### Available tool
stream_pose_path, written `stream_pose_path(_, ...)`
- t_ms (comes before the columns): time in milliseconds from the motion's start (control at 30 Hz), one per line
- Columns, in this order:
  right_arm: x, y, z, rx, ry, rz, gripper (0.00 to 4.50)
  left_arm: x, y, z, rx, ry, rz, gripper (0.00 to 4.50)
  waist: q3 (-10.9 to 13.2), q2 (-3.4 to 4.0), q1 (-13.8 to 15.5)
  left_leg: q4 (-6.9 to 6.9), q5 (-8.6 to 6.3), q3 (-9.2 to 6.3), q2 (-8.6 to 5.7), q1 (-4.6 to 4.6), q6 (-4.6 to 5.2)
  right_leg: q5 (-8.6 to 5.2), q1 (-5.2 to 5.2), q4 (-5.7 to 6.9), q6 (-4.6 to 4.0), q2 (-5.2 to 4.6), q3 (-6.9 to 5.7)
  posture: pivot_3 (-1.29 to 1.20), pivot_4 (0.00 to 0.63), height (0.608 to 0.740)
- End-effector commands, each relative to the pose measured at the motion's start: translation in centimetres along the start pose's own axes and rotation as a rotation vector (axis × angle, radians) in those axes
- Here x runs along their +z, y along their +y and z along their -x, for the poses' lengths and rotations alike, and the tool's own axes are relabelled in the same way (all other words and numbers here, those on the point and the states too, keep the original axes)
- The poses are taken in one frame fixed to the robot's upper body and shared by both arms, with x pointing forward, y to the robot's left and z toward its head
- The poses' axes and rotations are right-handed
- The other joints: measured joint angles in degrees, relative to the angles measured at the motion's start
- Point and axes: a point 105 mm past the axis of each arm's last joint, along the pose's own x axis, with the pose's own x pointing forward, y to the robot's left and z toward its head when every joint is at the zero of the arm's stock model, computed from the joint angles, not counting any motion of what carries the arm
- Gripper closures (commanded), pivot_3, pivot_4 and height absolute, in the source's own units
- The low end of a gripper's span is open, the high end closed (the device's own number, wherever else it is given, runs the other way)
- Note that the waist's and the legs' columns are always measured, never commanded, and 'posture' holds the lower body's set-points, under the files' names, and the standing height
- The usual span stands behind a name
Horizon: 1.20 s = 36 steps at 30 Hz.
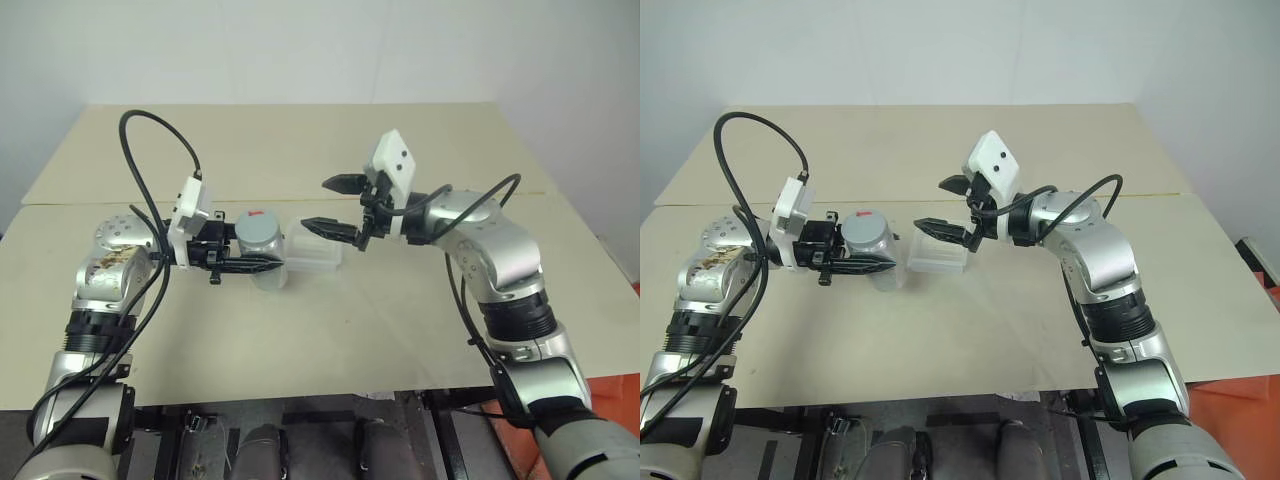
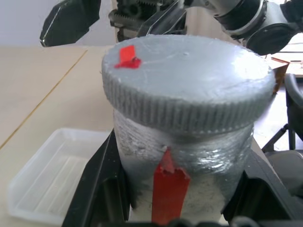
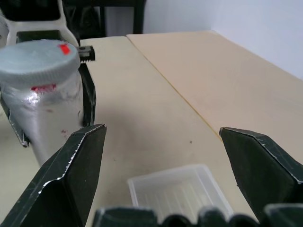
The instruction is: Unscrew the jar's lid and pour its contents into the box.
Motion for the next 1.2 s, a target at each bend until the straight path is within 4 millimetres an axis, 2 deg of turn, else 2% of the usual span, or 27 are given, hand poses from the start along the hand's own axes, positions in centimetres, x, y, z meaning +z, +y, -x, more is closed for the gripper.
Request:
stream_pose_path(33,1.5,0.0,0.7,-0.006,-0.048,0.046,0.04,1.5,0.0,0.0,-0.017,-0.014,-0.061,2.54,0.0,0.0,-0.19,0.0,0.0,0.0,0.0,0.0,0.0,0.0,0.0,0.0,0.0,0.0,0.01,0.0,0.15,0.74)
stream_pose_path(133,1.6,0.4,1.1,0.018,-0.055,0.047,0.04,1.5,0.2,-0.1,-0.017,-0.015,-0.061,2.54,0.0,0.0,-0.01,0.01,0.0,0.0,0.0,0.0,0.0,0.0,0.0,0.01,0.0,0.0,0.01,0.0,0.15,0.74)
stream_pose_path(233,2.8,1.6,1.1,0.079,-0.092,0.061,0.04,1.4,0.6,-0.3,-0.007,-0.013,-0.059,2.54,0.0,0.0,0.26,0.01,-0.01,0.0,0.0,-0.01,0.01,0.0,0.01,-0.01,0.0,0.0,0.0,0.0,0.15,0.74)
stream_pose_path(333,4.0,2.8,0.7,0.123,-0.133,0.065,0.04,1.4,0.7,-0.5,-0.012,-0.013,-0.058,2.54,0.0,0.0,0.23,0.02,0.0,-0.01,-0.01,-0.01,0.01,0.0,0.02,-0.01,0.0,0.0,0.0,0.0,0.15,0.74)
stream_pose_path(467,4.5,4.2,0.1,0.177,-0.154,0.09,0.04,1.4,0.7,-0.8,-0.024,-0.014,-0.053,2.54,0.0,0.0,0.22,0.02,0.0,-0.01,0.0,0.0,0.01,0.0,0.02,0.01,0.0,0.0,0.0,0.0,0.15,0.74)
stream_pose_path(900,4.8,5.7,-3.3,0.202,-0.133,0.096,0.04,1.1,0.3,-1.3,-0.054,-0.009,-0.037,2.54,0.0,0.0,0.11,0.04,0.0,-0.01,-0.01,-0.01,0.0,0.0,0.01,0.02,0.0,0.0,0.0,0.0,0.15,0.74)
stream_pose_path(1200,4.2,4.9,-4.5,0.142,-0.102,0.046,0.04,1.1,0.2,-1.0,-0.015,-0.027,-0.022,2.54,0.0,0.0,0.13,0.03,0.0,-0.01,0.0,-0.01,0.0,0.0,0.01,0.03,0.0,0.0,-0.01,0.0,0.15,0.74)
